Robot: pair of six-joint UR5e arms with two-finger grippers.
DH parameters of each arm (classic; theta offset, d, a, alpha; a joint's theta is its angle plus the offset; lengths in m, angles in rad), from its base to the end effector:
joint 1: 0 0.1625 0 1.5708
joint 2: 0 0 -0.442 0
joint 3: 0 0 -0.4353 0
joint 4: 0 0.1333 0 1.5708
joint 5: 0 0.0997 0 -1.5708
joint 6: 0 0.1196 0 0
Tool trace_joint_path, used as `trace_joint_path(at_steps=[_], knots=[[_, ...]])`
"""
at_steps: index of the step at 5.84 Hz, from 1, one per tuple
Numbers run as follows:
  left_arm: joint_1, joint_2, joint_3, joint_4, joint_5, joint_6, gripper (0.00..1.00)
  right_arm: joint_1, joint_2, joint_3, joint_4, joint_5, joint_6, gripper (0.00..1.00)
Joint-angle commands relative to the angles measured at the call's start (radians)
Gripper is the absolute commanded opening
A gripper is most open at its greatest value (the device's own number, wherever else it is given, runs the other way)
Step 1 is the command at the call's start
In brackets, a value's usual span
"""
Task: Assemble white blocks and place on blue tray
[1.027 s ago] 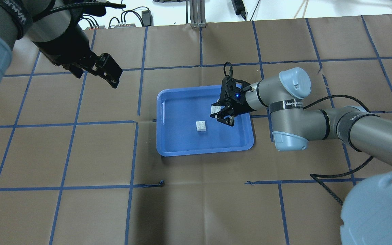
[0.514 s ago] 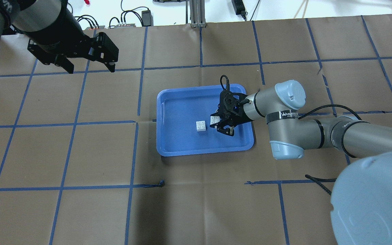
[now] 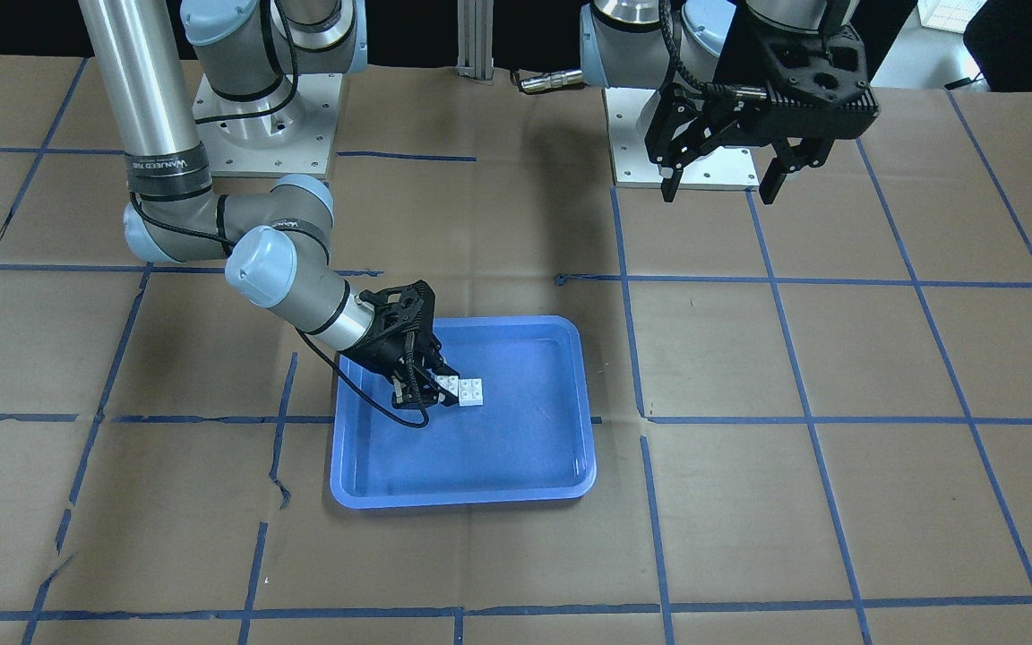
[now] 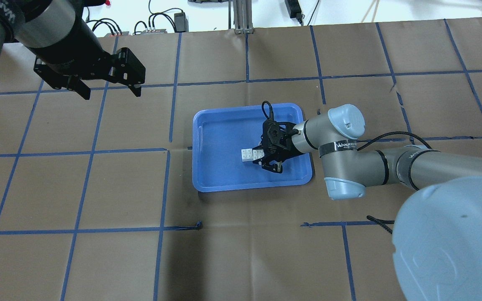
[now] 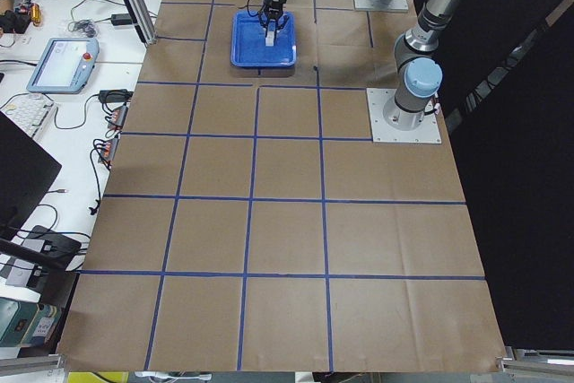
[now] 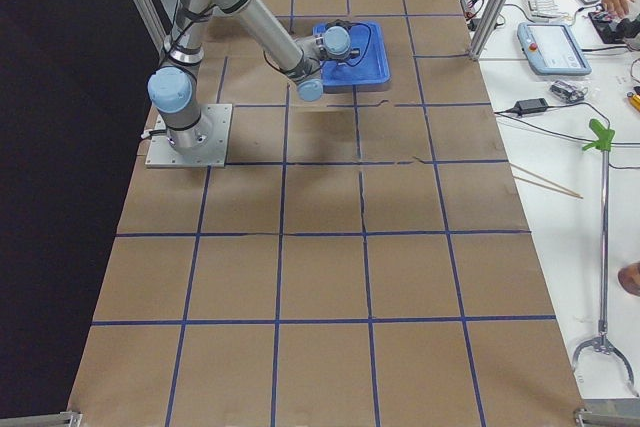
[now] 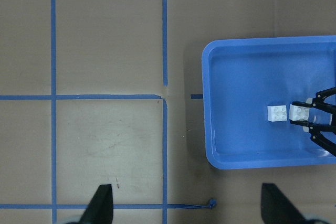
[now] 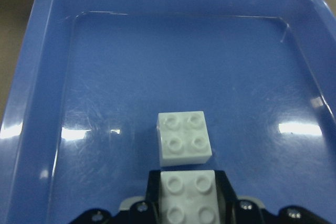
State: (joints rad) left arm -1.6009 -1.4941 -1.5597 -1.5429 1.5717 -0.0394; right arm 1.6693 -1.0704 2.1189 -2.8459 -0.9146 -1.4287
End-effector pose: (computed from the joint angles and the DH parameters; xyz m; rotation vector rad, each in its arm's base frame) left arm -0.1486 -0.5084 0.5341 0.0147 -3.1332 0.1814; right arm 0.2591 -0.5247 0.1031 -1.9063 1.8428 -0.7938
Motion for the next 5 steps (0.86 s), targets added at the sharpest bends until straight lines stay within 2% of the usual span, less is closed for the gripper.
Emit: trace_joint_path(at_steps=[1,5], knots=[[0.007,0.000,-0.003,-0.003,0.001,0.045,0.99,0.006,0.004,-0.002,-0.004,-0.001,0.004,0.21],[0.007,0.003,-0.003,0.000,-0.001,0.046,0.99,0.006,-0.002,-0.002,-0.006,0.000,0.024,0.21]])
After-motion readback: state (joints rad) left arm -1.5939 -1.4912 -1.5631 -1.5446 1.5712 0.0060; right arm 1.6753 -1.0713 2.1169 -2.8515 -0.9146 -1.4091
